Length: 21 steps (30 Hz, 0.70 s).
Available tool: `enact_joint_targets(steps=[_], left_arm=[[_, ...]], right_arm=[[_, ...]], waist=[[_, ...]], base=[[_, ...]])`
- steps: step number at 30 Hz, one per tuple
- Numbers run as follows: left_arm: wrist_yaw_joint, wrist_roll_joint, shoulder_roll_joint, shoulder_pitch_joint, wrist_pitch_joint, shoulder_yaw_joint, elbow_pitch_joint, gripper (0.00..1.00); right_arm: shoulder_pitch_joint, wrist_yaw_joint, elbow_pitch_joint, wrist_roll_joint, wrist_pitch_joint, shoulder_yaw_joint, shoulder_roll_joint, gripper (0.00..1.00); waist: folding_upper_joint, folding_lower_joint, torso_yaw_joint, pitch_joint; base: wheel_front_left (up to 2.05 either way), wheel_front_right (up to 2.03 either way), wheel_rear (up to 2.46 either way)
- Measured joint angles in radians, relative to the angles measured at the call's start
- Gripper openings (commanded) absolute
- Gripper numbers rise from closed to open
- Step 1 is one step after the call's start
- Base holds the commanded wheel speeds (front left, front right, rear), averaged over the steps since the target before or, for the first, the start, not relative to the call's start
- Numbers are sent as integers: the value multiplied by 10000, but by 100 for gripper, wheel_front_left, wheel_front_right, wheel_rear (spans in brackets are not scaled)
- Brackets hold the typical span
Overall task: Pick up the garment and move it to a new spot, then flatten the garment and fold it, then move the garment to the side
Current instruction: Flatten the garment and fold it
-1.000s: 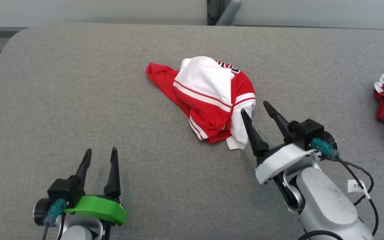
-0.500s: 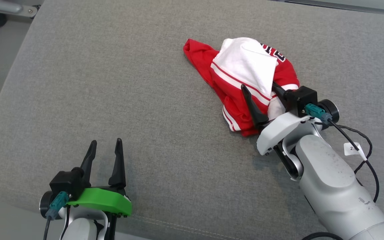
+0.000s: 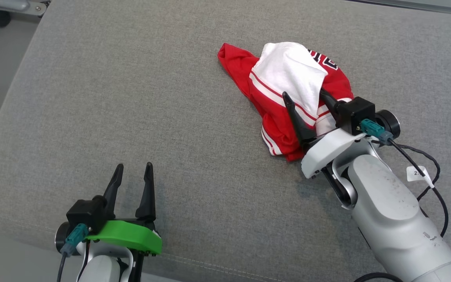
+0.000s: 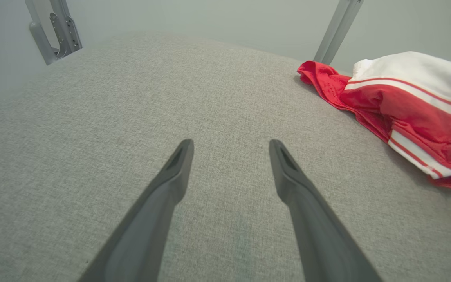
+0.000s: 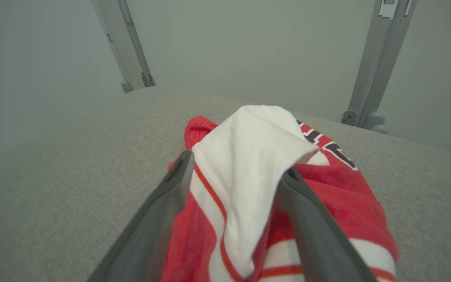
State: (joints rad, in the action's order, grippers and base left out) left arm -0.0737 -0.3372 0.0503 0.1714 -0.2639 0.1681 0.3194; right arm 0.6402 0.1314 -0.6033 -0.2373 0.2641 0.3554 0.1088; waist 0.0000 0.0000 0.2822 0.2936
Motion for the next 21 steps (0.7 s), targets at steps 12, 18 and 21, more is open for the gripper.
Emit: enact_joint_targets(steps=[12,18,21], left_arm=[[-67,-253,-2,-123,0,-94,259,100],[-142,-307,-2,-261,0,-257,433,100],[-155,-314,-2,-282,0,-265,476,100]], right_arm=[[221,0,849,-238,0,667,-146,0],[692,0,2606,-1041,0,1896,-491,0],[900,0,2928,-1321,0,2090,-520,0]], waist=[[0,0,11,-287],[0,0,-42,-634],[0,0,-49,-778]], base=[[0,0,0],[0,0,0],[0,0,0]])
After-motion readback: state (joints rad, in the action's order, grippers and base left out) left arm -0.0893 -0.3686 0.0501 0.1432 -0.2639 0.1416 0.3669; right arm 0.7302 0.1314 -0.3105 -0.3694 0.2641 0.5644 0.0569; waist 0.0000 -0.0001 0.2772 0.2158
